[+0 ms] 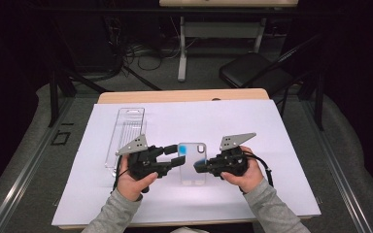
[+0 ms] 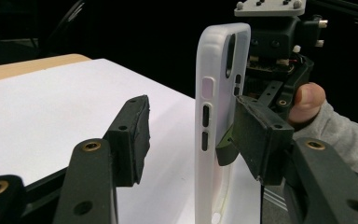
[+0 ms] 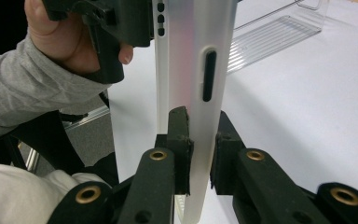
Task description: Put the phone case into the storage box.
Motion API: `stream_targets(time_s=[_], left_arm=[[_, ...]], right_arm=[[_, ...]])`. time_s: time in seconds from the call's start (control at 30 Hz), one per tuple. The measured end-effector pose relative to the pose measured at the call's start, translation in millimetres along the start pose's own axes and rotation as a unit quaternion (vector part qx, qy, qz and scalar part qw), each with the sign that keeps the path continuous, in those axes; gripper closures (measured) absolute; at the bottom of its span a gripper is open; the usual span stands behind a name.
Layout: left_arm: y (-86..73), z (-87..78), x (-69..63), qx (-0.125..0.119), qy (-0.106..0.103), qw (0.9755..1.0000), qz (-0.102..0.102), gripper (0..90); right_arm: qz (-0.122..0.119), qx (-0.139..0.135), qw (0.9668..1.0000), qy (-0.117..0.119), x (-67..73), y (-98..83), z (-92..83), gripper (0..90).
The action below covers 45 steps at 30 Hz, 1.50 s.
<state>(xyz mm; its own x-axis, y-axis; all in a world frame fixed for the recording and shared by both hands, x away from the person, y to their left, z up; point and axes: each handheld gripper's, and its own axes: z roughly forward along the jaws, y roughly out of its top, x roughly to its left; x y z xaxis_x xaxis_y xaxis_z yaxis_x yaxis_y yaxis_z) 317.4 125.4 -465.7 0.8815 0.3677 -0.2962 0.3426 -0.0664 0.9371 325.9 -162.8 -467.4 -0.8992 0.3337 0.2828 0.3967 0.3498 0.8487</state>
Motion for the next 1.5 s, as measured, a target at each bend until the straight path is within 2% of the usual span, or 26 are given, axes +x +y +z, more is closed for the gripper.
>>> stream_targets(time_s=[0.53, 1.03, 1.33, 1.5], left_arm=[[3.4, -4.5, -2.0, -0.003, 0.032, 0.9995, -0.003, 46.0], [4.6, -4.4, -5.3, -0.003, 0.038, 0.9993, -0.004, 47.4], [5.6, -5.4, -7.8, -0.006, 0.048, 0.9988, -0.009, 48.5], [5.8, -4.7, -9.6, -0.003, 0.059, 0.9983, -0.005, 49.0]], right_arm=[[0.009, 0.001, 0.9997, -0.024, -3.1, -3.3, 0.8, 81.2], [0.016, -0.003, 0.9993, -0.034, -3.9, -4.8, 2.7, 81.2], [0.018, -0.006, 0.9991, -0.037, -3.7, -5.6, 4.3, 81.2], [0.021, -0.005, 0.9990, -0.038, -3.6, -5.8, 4.6, 81.2]])
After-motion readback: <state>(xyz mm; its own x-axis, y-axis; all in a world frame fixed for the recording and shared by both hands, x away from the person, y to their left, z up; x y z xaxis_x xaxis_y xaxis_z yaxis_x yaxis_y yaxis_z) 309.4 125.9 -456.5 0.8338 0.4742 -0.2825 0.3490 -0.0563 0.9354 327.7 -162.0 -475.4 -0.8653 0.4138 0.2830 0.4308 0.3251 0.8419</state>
